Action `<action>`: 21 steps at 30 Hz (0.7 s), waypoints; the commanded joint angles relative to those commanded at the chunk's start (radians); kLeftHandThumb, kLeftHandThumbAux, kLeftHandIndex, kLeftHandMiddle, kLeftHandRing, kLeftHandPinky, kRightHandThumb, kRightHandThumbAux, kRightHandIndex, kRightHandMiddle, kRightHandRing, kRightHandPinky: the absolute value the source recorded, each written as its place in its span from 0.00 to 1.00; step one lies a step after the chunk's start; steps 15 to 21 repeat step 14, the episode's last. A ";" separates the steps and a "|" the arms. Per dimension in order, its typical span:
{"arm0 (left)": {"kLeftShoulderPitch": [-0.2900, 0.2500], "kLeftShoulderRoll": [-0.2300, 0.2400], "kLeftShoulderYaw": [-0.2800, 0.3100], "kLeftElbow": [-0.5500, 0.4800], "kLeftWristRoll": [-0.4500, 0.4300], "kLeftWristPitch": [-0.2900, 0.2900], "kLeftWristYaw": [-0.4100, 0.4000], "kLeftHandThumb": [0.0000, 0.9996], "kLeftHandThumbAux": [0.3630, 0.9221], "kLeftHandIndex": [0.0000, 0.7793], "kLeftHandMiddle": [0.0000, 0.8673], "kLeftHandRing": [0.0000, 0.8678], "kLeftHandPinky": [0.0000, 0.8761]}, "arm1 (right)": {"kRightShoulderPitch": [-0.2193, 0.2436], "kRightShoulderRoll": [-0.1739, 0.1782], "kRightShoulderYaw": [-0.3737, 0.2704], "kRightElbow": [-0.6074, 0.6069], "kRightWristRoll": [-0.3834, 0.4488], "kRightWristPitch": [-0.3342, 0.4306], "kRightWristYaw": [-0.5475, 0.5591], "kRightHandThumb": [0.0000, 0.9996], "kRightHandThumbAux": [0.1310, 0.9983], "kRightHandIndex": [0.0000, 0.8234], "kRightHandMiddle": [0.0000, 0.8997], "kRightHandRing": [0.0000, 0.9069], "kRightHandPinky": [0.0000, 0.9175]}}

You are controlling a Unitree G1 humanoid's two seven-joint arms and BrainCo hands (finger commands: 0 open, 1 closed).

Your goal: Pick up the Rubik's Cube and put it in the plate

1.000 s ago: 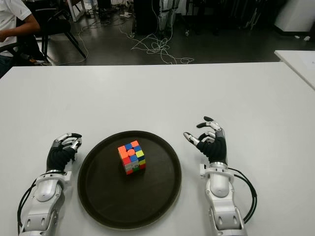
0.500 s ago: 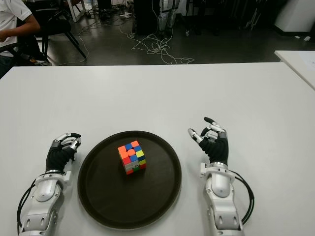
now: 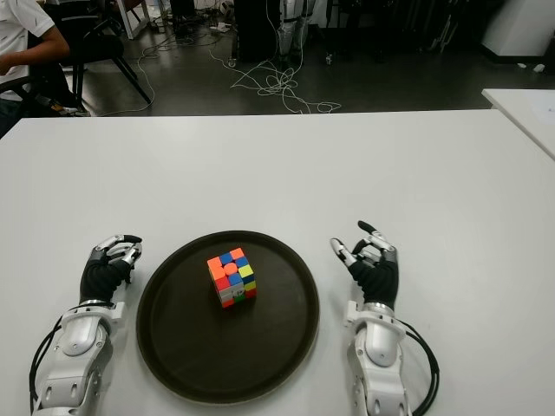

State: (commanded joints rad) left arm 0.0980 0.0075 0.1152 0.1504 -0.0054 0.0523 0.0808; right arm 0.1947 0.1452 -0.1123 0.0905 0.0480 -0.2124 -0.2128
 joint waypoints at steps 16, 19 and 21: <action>0.008 -0.006 -0.002 -0.012 0.005 -0.006 0.004 0.71 0.61 0.57 0.94 0.94 0.92 | -0.004 -0.013 -0.004 0.069 -0.012 -0.084 0.029 0.23 0.82 0.91 0.92 0.93 0.92; 0.008 -0.006 -0.002 -0.012 0.005 -0.006 0.004 0.71 0.61 0.57 0.94 0.94 0.92 | -0.004 -0.013 -0.004 0.069 -0.012 -0.084 0.029 0.23 0.82 0.91 0.92 0.93 0.92; 0.008 -0.006 -0.002 -0.012 0.005 -0.006 0.004 0.71 0.61 0.57 0.94 0.94 0.92 | -0.004 -0.013 -0.004 0.069 -0.012 -0.084 0.029 0.23 0.82 0.91 0.92 0.93 0.92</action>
